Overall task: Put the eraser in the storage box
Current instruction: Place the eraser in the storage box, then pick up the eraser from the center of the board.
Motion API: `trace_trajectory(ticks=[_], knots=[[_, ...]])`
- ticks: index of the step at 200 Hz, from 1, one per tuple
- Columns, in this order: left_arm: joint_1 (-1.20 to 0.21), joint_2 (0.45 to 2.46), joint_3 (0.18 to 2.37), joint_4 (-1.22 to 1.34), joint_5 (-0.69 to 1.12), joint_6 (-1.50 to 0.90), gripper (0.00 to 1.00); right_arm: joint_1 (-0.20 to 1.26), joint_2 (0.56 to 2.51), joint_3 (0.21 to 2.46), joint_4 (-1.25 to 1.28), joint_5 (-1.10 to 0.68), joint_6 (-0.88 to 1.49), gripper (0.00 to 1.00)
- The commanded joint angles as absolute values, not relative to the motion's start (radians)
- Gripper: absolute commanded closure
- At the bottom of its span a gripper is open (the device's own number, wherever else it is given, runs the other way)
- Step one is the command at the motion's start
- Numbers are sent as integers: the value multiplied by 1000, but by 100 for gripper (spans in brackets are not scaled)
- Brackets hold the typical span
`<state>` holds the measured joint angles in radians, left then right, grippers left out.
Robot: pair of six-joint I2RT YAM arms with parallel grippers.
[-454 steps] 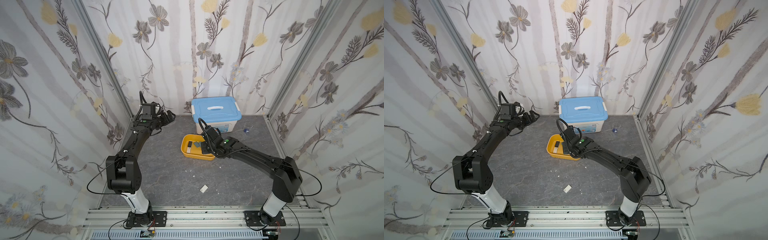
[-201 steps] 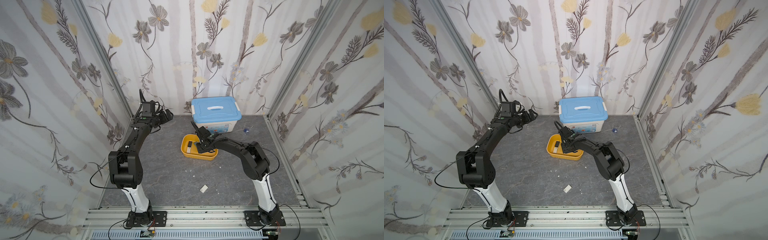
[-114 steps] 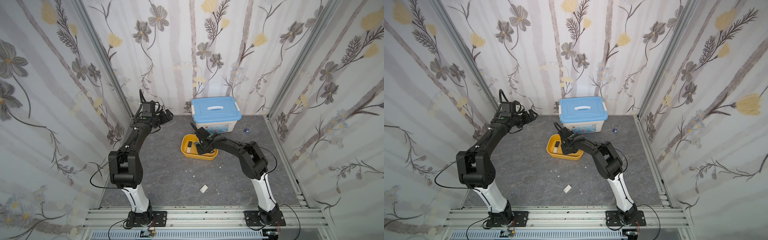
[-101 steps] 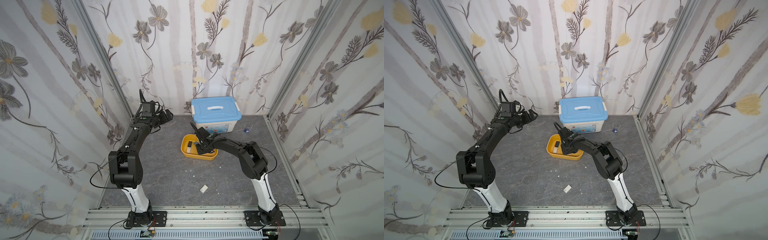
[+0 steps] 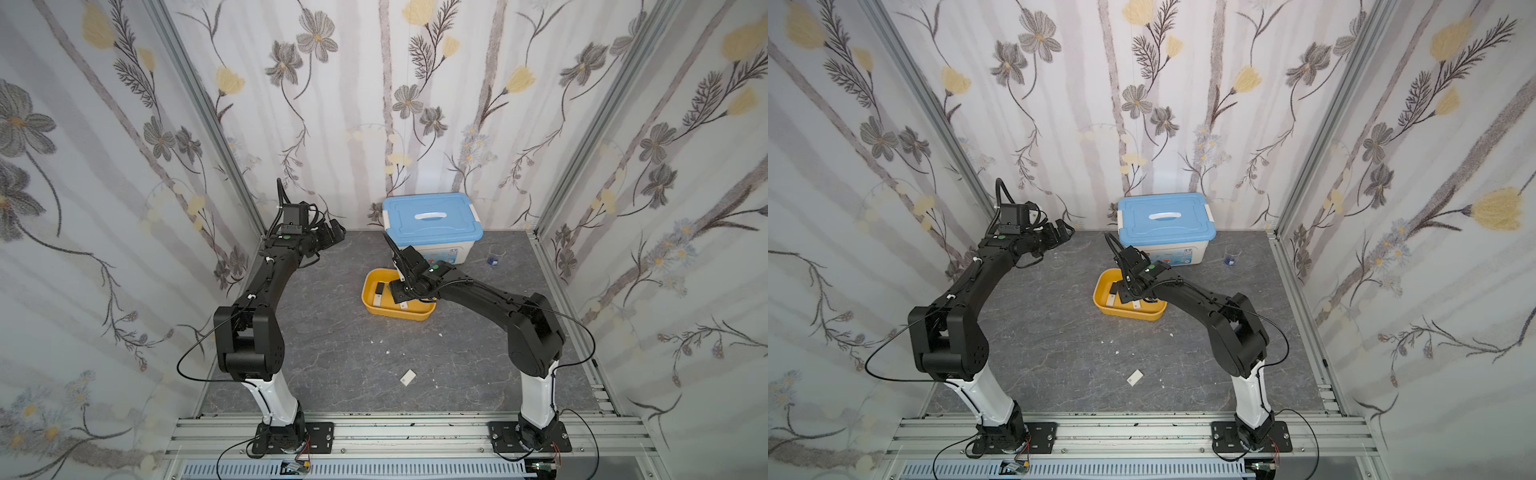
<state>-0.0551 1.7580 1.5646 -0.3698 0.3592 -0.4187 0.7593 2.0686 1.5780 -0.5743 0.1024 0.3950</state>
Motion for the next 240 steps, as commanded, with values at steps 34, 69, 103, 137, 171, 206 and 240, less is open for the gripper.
trace_trajectory(ticks=[34, 69, 103, 137, 171, 206, 240], knots=[[-51, 1676, 1529, -336, 356, -397, 0, 927, 1786, 1246, -546, 45, 544, 23], [-51, 1613, 1461, -275, 373, -429, 0, 1013, 1671, 1019, -448, -57, 714, 23], [-51, 1582, 1372, -238, 395, -464, 0, 1052, 1658, 937, -389, -147, 785, 24], [-51, 1575, 1358, -239, 416, -473, 0, 1084, 1646, 885, -380, -198, 839, 24], [-50, 1570, 1356, -239, 417, -479, 0, 1101, 1662, 868, -386, -221, 847, 24], [-51, 1564, 1346, -235, 414, -480, 0, 1097, 1697, 877, -385, -228, 833, 24], [-51, 1560, 1347, -238, 411, -477, 0, 1085, 1725, 880, -387, -239, 829, 24]])
